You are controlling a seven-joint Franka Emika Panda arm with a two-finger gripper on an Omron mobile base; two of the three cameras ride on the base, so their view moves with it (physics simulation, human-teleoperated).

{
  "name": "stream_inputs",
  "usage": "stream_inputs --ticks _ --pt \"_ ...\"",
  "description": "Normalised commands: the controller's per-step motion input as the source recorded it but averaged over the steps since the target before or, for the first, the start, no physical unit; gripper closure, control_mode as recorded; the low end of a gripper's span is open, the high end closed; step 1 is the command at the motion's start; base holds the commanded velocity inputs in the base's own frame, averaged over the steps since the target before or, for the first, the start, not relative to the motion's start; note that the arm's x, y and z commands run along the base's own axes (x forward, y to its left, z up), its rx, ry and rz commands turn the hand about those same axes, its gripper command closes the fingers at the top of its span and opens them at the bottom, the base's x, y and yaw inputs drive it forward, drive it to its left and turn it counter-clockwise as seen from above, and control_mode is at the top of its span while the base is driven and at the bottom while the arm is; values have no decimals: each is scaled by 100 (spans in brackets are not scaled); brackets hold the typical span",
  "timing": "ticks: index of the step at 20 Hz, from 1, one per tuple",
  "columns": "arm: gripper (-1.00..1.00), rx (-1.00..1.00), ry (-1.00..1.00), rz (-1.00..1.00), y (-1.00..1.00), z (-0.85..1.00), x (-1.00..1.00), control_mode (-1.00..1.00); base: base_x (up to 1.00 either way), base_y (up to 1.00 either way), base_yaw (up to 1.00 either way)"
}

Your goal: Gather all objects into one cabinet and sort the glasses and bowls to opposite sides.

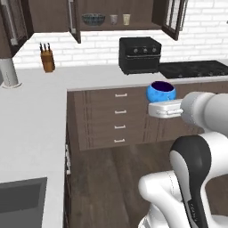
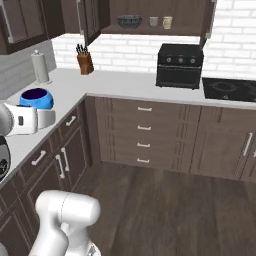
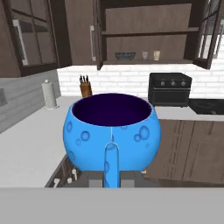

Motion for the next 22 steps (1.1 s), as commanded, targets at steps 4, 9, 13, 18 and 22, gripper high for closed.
stream_inputs --ticks 4,9,13,18,22 --pt "100 0 0 0 0 0 0 100 71 -52 -2" --pt "100 0 0 0 0 0 0 100 73 -47 -9" --pt "100 0 0 0 0 0 0 100 83 -22 -10" --pt "100 0 0 0 0 0 0 100 77 -29 -1" --pt "100 0 0 0 0 0 0 100 78 -19 -9"
